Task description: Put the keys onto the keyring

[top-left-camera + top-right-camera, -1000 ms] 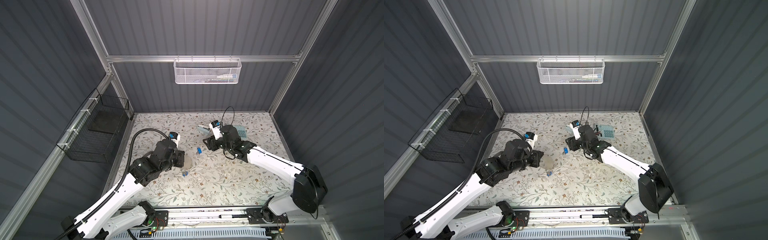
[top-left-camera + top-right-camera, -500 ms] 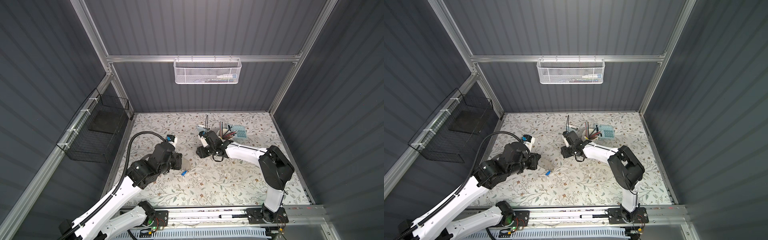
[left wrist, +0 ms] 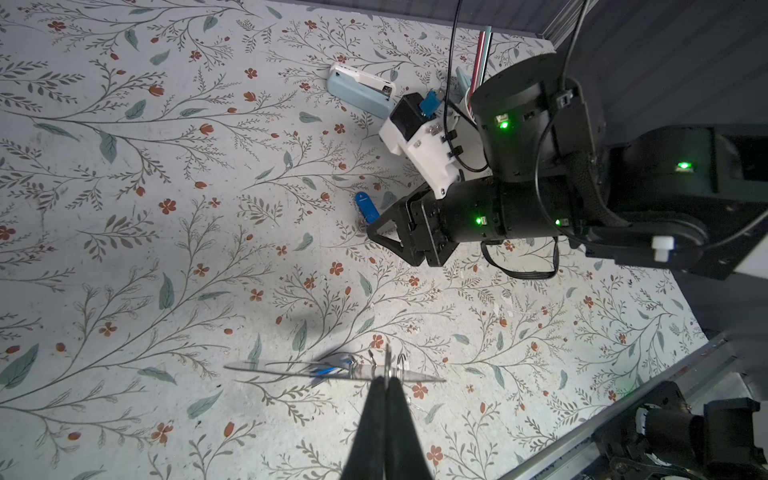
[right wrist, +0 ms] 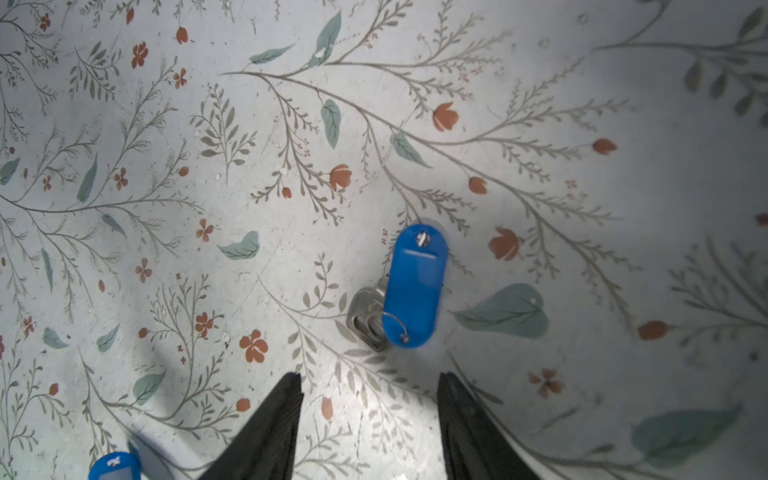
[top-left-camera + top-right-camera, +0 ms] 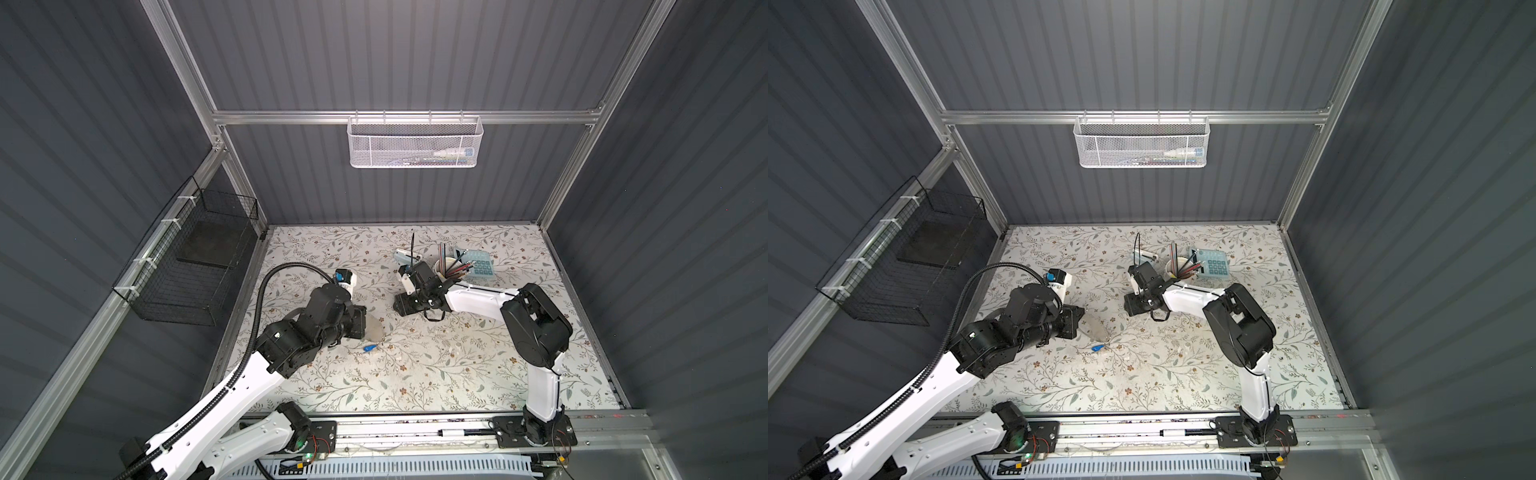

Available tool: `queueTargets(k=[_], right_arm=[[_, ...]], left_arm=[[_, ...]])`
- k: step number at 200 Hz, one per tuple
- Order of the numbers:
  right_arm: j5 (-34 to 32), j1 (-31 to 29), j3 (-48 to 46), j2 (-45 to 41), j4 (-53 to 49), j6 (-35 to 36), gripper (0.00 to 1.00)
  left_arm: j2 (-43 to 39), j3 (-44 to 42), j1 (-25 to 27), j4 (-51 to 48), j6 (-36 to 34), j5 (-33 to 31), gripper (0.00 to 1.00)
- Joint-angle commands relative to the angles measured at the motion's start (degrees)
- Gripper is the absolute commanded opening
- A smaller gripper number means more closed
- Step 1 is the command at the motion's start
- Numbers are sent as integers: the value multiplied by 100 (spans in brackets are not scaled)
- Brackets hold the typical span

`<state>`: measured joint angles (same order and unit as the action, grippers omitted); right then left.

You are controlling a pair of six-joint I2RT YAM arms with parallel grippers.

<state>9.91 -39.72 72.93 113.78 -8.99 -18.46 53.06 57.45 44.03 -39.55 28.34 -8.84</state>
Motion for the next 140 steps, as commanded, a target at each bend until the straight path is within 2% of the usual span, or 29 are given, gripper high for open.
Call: queueTargets(k=[1,53,89,140], right_arm=[[138,31,246,163,15,25,52],[-13,41,401,373,-88,18,47],[38,43,460,491,-109,-15,36],[26,49,357,479,-52,-113,29]], left_arm=[[24,-15,-44,202,67,109,0],[46,-14,-44,255,47,128,0],[62,-24,-44,280,24,137,0],[97,-3,-44,321,-4,175,0]])
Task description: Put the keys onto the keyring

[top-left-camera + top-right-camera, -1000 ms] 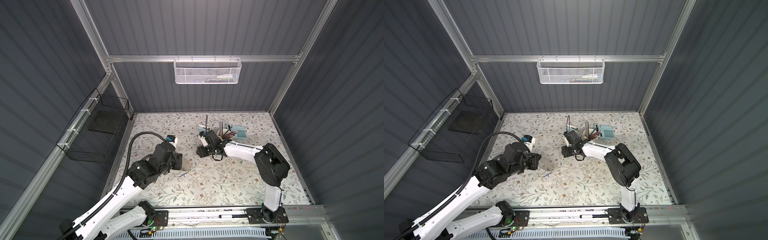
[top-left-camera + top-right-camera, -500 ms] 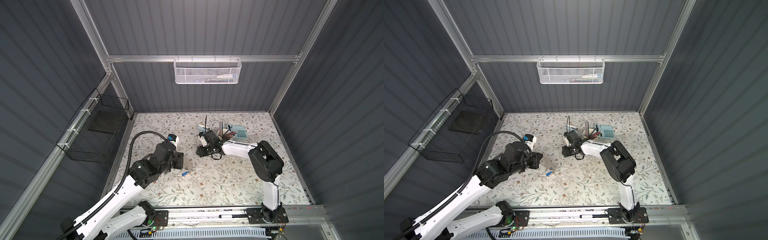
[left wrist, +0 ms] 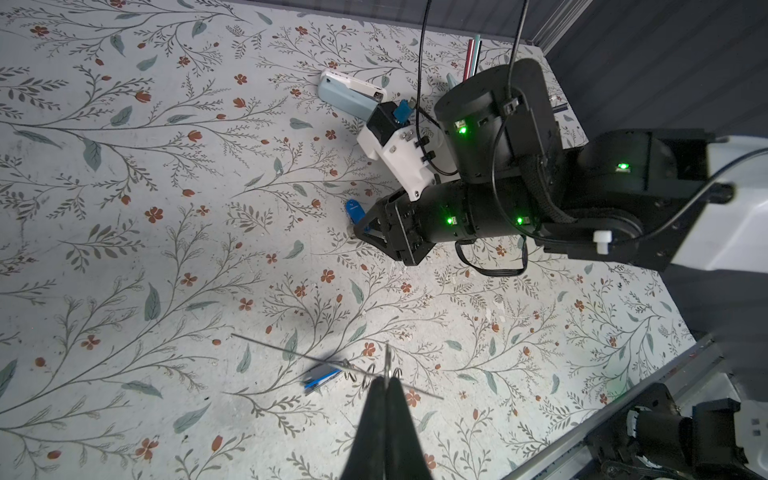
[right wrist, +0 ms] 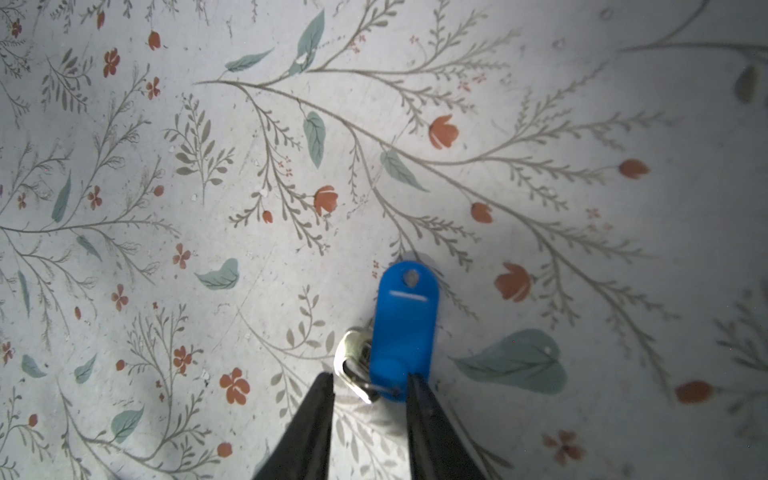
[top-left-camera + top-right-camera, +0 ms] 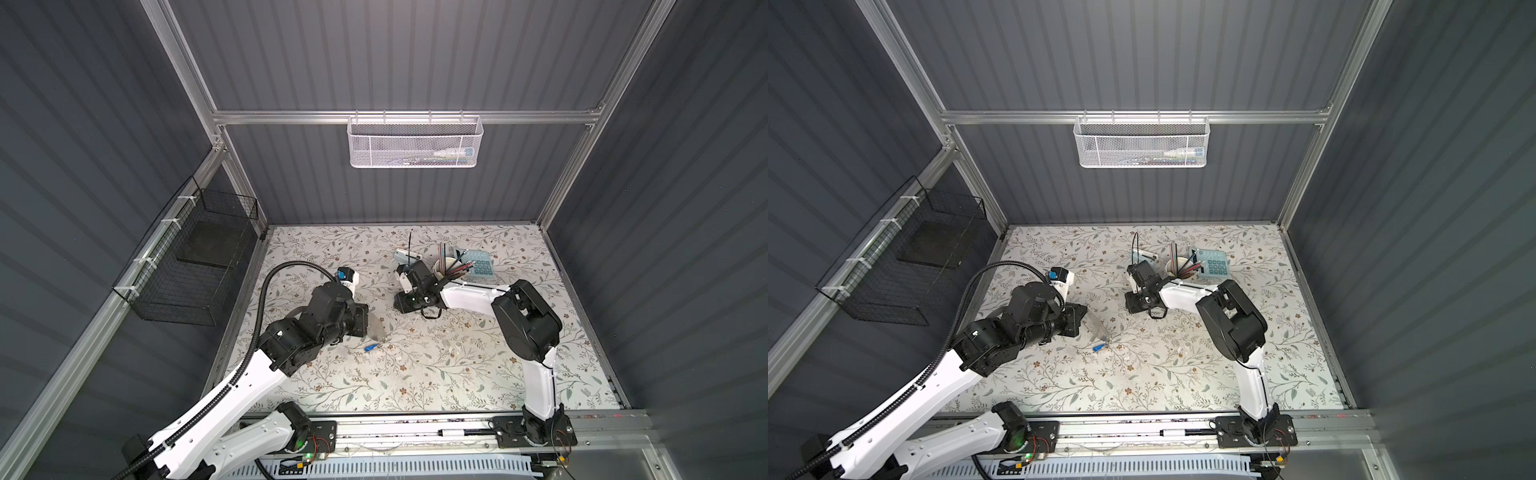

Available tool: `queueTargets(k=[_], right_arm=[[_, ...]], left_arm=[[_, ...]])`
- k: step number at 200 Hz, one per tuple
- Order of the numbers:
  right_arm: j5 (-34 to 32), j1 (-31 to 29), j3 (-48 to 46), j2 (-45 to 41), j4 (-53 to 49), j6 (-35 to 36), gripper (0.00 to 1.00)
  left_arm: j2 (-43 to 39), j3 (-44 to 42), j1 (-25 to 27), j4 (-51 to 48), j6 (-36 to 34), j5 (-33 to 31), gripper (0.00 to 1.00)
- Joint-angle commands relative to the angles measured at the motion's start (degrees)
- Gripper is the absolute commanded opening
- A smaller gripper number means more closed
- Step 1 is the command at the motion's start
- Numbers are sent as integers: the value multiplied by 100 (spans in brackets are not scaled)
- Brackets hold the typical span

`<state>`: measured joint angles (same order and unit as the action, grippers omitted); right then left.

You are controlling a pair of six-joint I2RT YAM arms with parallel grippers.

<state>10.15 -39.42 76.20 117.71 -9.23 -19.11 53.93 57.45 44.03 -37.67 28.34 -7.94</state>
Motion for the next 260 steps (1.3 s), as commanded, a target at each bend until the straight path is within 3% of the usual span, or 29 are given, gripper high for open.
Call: queueTargets(k=[1,134,191,221,260], right_arm=[[3,16,27,86,-27,-52,29],[51,125,-833,-560,206,-263,0],[-180,159,-1967,-1425,499,-487,0],[-800,156,-2980,-2020,1228,-786,0],[-1028,110,-3928,-2441,2224,-1197,2]], left_arm=[[11,-5,-44,135,-8,84,0],[100,53,-56,181,-83,127,0],[179,56,-53,233,-109,171,0],[251,22,-54,371,-110,288,0],[341,13,-52,646,-187,592,0]])
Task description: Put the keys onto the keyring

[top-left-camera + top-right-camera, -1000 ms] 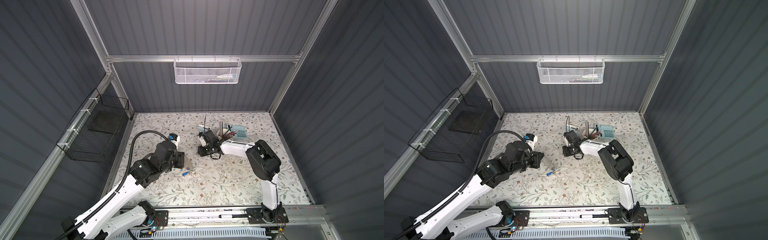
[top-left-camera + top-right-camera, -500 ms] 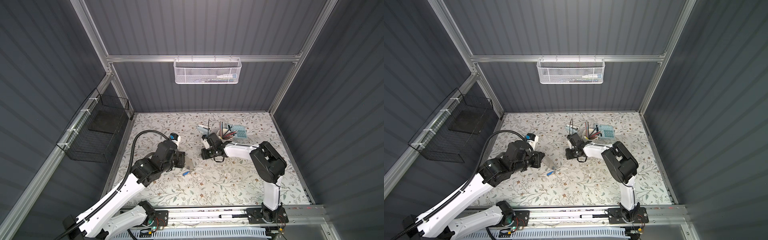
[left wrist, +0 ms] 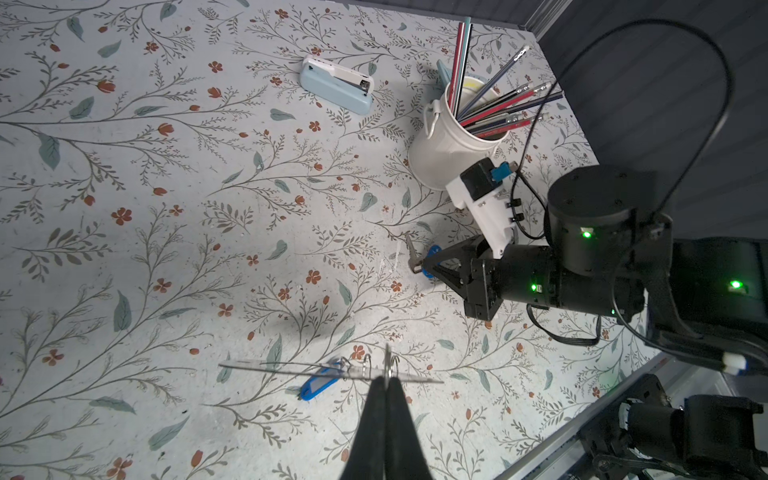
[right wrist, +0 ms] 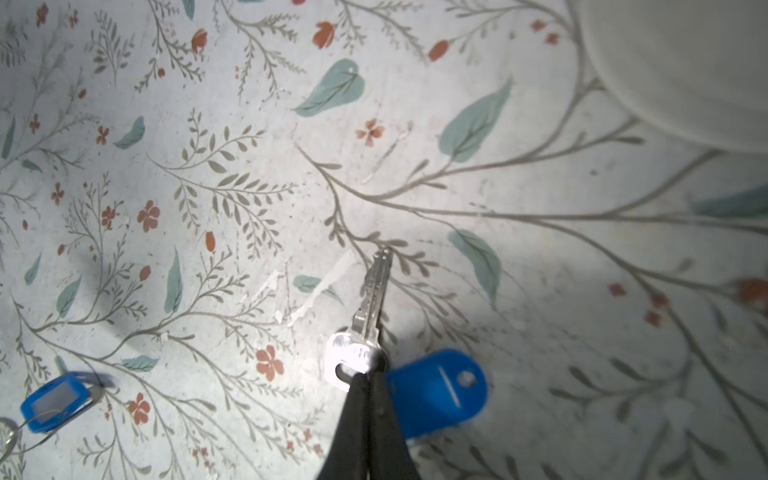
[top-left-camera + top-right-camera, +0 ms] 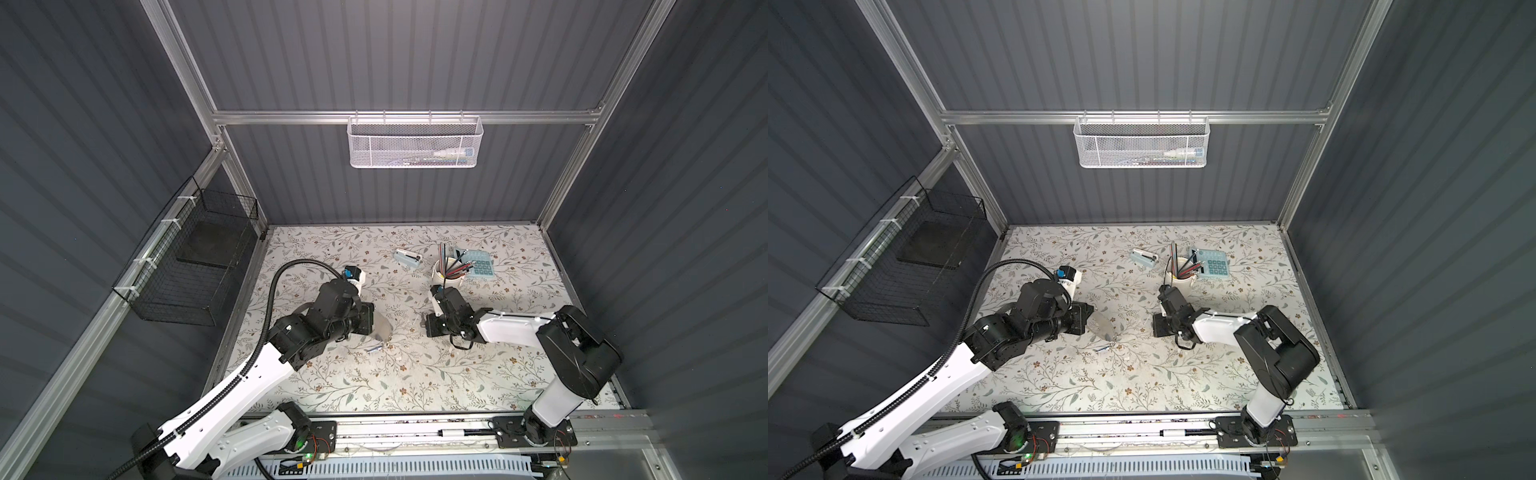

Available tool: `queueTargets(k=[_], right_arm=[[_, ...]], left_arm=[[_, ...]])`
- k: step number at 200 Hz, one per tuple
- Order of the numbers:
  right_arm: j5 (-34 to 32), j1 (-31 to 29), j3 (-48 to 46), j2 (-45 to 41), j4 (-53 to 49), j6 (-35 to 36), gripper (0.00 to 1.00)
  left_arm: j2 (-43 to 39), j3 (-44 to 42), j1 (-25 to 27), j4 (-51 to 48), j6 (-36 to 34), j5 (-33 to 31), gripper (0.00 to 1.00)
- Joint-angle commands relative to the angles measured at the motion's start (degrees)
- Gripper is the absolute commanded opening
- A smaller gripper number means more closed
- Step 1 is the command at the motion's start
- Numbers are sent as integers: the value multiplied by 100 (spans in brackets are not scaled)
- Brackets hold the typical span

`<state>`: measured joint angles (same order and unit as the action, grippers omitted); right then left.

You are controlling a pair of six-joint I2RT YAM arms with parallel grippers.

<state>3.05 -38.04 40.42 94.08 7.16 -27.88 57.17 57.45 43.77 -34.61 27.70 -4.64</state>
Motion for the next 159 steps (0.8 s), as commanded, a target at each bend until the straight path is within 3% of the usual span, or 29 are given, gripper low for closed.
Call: queueTargets(k=[1,45,104,159], right_arm=[[-307,-32,-350,-81,589,-322,3],[185,-31,-648,-345,725,-383,18],[1382,348,-258,-819,-424,-297,28],[747,501,827,-855,-2347,102,27]], left_arm=[[20,12,-31,340,-124,267,0],[137,26,-31,403,-122,306,0],[120,-19,-34,412,-141,280,0],[96,-85,-27,450,-160,271,0]])
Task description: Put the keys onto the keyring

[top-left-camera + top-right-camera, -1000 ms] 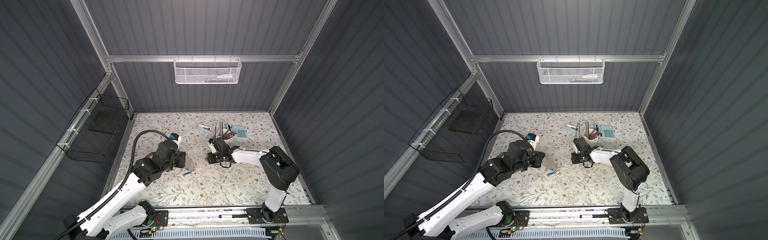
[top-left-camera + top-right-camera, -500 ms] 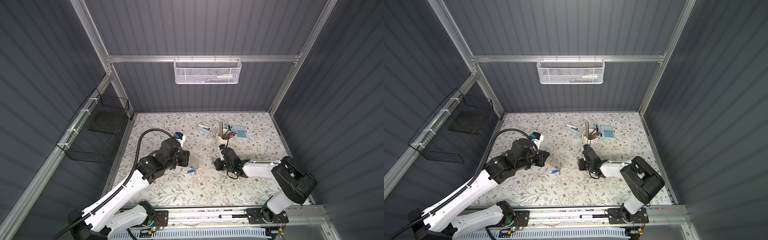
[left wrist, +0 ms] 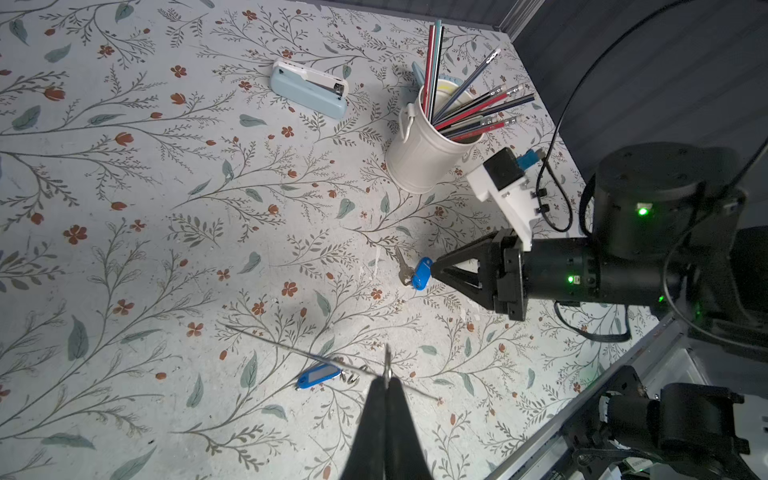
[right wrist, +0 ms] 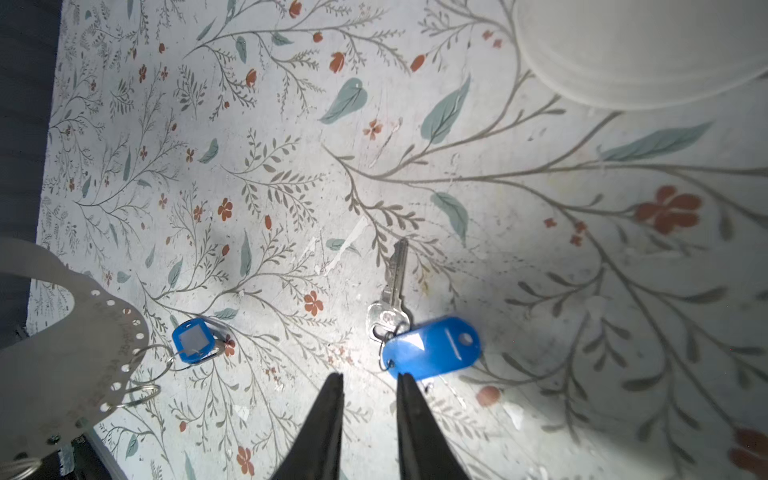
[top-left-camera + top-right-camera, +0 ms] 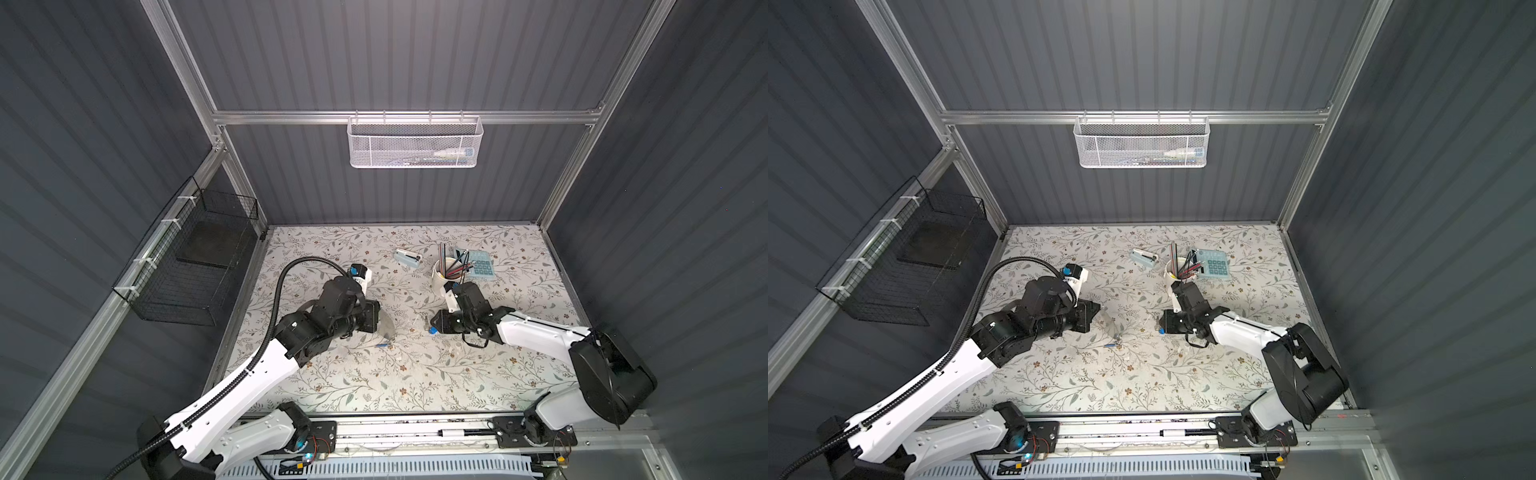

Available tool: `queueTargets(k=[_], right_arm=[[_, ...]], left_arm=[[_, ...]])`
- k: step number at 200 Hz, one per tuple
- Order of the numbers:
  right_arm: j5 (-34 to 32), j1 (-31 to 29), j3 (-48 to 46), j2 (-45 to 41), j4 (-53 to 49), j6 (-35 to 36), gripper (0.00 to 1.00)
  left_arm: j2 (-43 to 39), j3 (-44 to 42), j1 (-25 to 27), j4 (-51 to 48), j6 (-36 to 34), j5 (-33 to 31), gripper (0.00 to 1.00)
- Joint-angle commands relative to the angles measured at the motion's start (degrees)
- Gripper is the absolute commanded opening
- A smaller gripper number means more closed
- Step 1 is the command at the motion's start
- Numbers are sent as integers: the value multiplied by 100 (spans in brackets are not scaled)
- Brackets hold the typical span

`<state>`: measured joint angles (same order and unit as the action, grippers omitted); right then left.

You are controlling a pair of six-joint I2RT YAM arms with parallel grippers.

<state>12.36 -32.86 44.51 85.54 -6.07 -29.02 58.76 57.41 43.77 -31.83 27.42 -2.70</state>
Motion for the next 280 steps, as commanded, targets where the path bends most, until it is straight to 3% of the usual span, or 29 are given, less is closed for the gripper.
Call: queueTargets(k=[1,72,152,280], right_arm=[[-178,-18,431,12,-1044,214,27],[74,-253,907,739,-1255,175,27],[-291,-306,1616,1370,-1856,395,21],[-295,-307,1657,1664,-1917,522,17]], left_arm=[[-61,-81,-27,175,-132,77,0],[-59,-89,-26,234,-202,120,0],[-163,-151,-27,230,-206,90,0],[-108,-125,-30,266,-272,103,0]])
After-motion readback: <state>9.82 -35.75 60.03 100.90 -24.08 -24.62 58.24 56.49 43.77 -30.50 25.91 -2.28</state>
